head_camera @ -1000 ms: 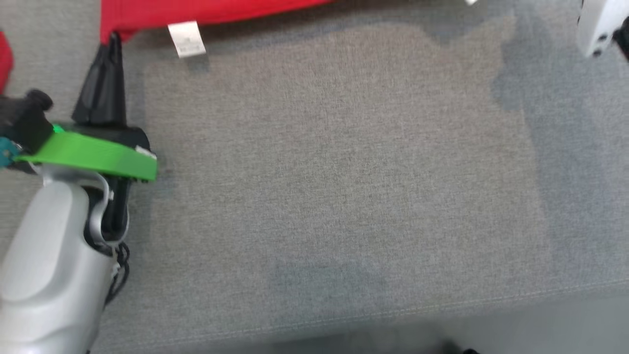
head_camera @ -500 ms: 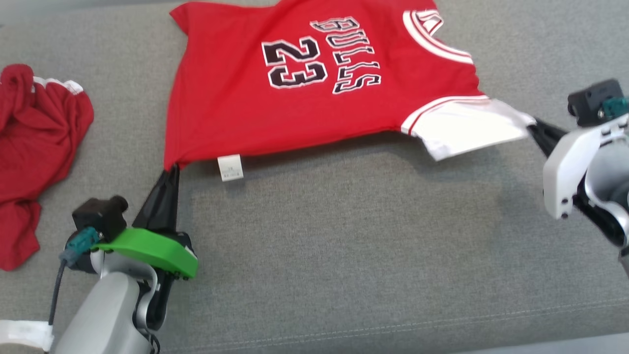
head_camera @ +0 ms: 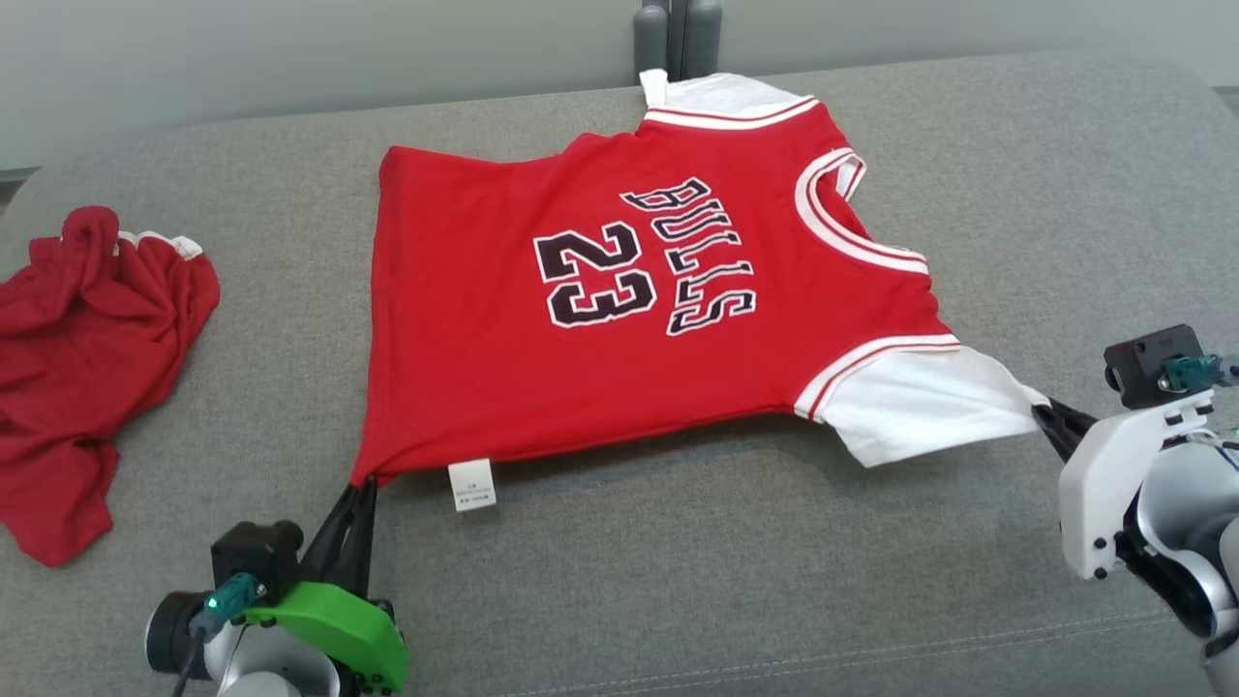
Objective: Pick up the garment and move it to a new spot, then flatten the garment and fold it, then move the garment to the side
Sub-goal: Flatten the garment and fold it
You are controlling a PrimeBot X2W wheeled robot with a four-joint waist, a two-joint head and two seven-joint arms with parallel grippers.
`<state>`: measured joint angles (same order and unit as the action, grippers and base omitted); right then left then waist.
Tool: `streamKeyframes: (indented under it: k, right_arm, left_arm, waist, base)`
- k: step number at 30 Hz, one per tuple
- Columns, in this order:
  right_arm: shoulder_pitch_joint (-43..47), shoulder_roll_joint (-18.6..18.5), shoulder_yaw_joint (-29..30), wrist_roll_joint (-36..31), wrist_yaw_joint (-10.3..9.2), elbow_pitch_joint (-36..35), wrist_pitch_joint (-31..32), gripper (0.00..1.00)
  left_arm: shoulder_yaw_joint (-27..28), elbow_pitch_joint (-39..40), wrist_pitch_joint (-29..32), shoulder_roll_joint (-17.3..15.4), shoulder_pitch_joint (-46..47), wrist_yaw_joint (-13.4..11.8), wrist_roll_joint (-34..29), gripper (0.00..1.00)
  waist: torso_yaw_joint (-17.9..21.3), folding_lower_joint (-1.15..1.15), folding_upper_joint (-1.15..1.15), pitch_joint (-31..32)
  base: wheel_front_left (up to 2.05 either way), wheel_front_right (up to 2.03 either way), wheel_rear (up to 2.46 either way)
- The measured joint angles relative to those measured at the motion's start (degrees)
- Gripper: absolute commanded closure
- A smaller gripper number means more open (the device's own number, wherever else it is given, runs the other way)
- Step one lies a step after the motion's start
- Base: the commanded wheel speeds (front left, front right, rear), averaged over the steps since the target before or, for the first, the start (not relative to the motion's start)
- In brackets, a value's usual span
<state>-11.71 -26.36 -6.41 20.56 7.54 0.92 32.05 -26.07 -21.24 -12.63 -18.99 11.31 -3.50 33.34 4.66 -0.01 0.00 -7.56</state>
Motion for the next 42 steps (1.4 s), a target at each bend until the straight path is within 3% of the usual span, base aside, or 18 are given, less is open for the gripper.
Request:
streamKeyframes:
  k: [13, 19, 24, 35, 42]
  right_arm:
    - [9.85, 2.67, 3.0, -0.99, -0.01, -6.05, 6.77, 1.0]
    - [7.72, 6.68, 5.53, 0.7, -0.02, -6.86, 4.58, 1.0]
    - [2.14, 7.61, 5.54, 0.24, -0.02, -4.85, 2.79, 1.0]
    - [-13.47, 8.04, 2.41, -0.53, -0.02, 5.13, -2.24, 1.0]
    - [-20.96, 7.92, 0.68, -0.42, -0.02, 9.96, -5.63, 1.0]
  left_arm:
    - [-3.79, 6.66, 6.12, -4.85, -8.4, -3.83, -3.12, 1.0]
    - [-3.67, 8.8, 7.56, -5.88, -6.87, -4.09, -3.57, 1.0]
    - [-4.82, 8.62, 10.67, -6.67, 0.05, -2.72, -5.38, 1.0]
    - [-8.8, 2.5, 23.93, -7.79, 18.49, 2.57, -9.07, 1.0]
    - [-9.98, -2.33, 25.99, -7.25, 25.7, 5.02, -10.24, 1.0]
  waist:
    - [-0.49, 0.0, 0.0, 0.36]
    - [-0.62, 0.0, 0.0, -0.65]
    - [-0.67, 0.0, 0.0, -1.76]
    - [-0.66, 0.0, 0.0, -5.96]
    - [-0.48, 0.01, 0.0, -9.13]
  base:
    - [0.0, 0.0, 0.0]
    - [0.0, 0.0, 0.0]
    - [0.0, 0.0, 0.0]
    - [0.0, 0.0, 0.0]
    - [0.0, 0.0, 0.0]
